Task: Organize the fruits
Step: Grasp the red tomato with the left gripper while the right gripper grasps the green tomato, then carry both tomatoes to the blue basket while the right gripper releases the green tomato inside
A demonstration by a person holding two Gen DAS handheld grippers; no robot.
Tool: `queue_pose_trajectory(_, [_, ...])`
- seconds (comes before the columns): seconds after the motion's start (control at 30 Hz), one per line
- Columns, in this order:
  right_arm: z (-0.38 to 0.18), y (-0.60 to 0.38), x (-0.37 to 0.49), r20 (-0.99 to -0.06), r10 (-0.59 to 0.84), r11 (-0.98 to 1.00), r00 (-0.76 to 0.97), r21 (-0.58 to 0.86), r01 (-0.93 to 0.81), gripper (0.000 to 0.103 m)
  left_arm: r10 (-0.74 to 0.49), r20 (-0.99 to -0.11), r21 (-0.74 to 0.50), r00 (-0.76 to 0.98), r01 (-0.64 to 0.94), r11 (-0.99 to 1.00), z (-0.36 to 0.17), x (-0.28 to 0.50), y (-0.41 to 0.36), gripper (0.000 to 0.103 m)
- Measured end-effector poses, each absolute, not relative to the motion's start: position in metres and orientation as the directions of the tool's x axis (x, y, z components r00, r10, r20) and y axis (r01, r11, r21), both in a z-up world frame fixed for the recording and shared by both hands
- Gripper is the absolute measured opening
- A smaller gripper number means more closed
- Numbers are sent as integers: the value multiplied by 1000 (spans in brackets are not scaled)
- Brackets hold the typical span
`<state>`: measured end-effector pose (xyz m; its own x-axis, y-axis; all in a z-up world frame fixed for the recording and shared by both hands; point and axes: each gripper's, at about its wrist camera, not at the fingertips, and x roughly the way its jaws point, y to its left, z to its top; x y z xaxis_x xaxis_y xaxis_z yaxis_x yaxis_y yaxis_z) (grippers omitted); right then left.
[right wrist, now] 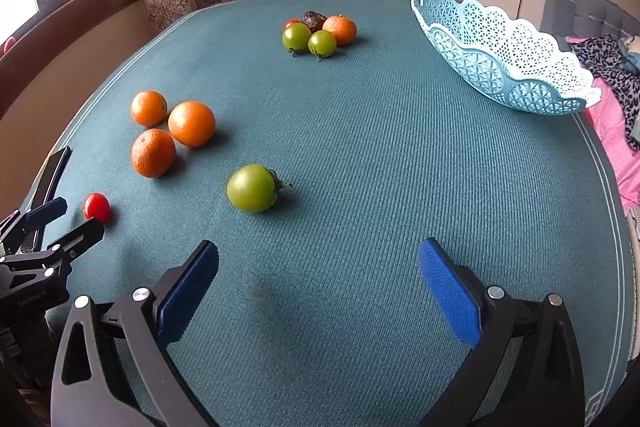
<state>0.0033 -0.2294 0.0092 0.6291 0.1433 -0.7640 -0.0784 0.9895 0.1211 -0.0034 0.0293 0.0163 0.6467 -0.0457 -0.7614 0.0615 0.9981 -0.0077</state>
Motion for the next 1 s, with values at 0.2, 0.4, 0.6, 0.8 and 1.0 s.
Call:
queue_pose_trajectory(0.2, [11,-226,11,-756,180,983,630,156,-95,98,-81,-761,-38,644,81,996,17,2,29,54])
queue_pose_trajectory(0.4, [14,-218,21,-750,207,978,628,165,-126,87,-111,-766,-42,633,123,991,14,8,15,28])
queue_pose_trajectory(0.6, [13,-214,34,-756,246,969,606,199,-145,64,-139,-747,-48,650,157,986,20,6,10,28])
queue_pose_trajectory(0.8, [9,-204,40,-762,269,963,590,198,-184,43,-137,-734,-43,666,156,987,25,6,11,28])
queue_pose_trajectory(1.0, [8,-200,39,-757,269,962,595,182,-203,35,-141,-726,-41,673,163,986,29,7,10,28])
